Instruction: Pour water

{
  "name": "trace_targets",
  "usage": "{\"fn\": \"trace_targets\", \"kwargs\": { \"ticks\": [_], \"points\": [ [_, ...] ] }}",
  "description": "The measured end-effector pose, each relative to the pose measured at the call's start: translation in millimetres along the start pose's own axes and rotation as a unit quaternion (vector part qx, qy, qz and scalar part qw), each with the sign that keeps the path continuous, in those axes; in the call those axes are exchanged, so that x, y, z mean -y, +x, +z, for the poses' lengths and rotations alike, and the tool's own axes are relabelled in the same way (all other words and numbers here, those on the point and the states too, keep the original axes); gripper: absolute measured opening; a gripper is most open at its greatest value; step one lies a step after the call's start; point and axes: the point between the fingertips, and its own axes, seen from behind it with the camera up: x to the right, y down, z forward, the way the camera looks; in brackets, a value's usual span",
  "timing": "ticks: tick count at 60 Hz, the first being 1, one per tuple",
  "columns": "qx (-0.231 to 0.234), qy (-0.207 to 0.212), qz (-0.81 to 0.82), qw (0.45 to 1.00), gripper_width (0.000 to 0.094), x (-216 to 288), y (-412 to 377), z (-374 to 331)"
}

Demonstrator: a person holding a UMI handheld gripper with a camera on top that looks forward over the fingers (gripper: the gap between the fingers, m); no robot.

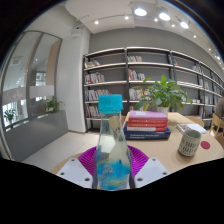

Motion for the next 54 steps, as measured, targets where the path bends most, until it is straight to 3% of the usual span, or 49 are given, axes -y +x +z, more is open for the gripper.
{"fn": "trace_targets", "kwargs": {
  "ticks": [16, 28, 40, 54],
  "points": [
    [0.028, -0.008, 0.065, 0.997, 0.0407, 20.4, 4.0, 12.3],
    [0.036, 0.007, 0.278, 0.96, 0.0406, 73.5, 56.0, 37.0],
    [0.062, -0.003, 0.537, 0.841, 0.0412, 111.8, 110.0, 51.6],
    [0.068, 0.033, 0.752, 0.655, 0.0409, 128.2, 176.9, 67.5]
  ]
}}
